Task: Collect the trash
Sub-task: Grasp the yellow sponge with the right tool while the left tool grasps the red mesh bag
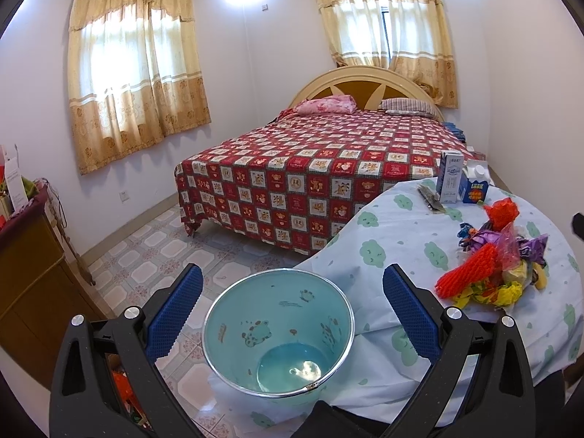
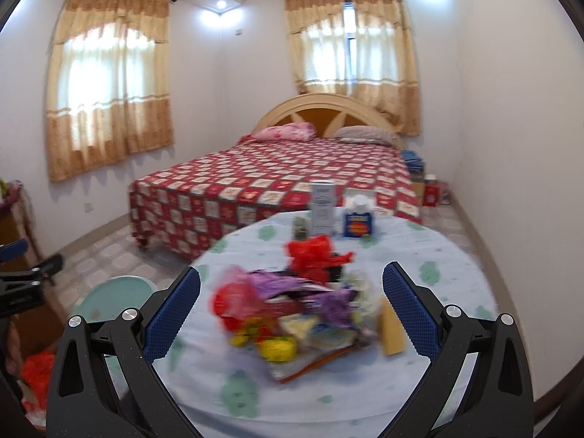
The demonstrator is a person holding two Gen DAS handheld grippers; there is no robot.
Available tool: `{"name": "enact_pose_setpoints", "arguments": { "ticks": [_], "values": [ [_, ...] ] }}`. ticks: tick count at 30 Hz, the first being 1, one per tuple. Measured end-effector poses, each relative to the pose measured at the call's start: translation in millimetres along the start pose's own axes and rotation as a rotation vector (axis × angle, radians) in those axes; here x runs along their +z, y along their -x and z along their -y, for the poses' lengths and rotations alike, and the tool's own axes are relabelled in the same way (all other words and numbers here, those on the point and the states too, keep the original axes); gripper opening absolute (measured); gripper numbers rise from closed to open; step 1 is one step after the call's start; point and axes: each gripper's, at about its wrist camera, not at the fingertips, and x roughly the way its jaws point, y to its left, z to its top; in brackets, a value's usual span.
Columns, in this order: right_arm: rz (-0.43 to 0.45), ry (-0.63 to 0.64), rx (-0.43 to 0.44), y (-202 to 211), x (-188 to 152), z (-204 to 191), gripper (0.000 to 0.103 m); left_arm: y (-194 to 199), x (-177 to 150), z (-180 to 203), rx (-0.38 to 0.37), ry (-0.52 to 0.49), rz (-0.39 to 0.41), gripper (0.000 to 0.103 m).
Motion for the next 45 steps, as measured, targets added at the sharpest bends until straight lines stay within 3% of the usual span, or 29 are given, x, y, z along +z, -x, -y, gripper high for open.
{"name": "enact_pose_setpoints", "arguments": {
  "ticks": [8, 13, 20, 27, 29, 30, 31, 33, 45],
  "values": [
    [-0.078, -0.060, -0.198, -34, -40, 80, 0.098, -39, -30, 34, -0.017, -0.052, -0.075, 0.097],
    [-0.169, -0.100, -0.217, -56, -75, 113, 0.097, -63, -43, 68, -0.034, -0.085, -0.109, 0.097],
    [-0.247, -0.081, -0.207, -89, -88, 118, 0.095, -83, -54, 97, -0.054, -0.119, -0.165, 0.097],
    [-0.365, -0.104, -0.156, -117, -94, 128, 0.068, -92, -55, 102, -0.057, -0.127, -0.176, 0.097],
    [-0.398, -0.109, -0.111, -123, -98, 128, 0.065, -92, -55, 102, -0.059, -0.126, -0.174, 0.097],
    [-0.404, -0.103, -0.104, -123, -98, 127, 0.059, -94, -55, 104, -0.062, -0.127, -0.174, 0.097],
    [-0.407, -0.101, -0.095, -122, -99, 127, 0.044, -94, -54, 105, -0.065, -0.127, -0.174, 0.097],
    [-0.416, -0.124, -0.054, -122, -102, 129, 0.028, -96, -53, 109, -0.073, -0.128, -0.178, 0.097],
    [-0.340, -0.157, -0.041, -83, -91, 145, 0.025, -87, -45, 153, -0.159, -0.163, -0.145, 0.097]
  ]
}}
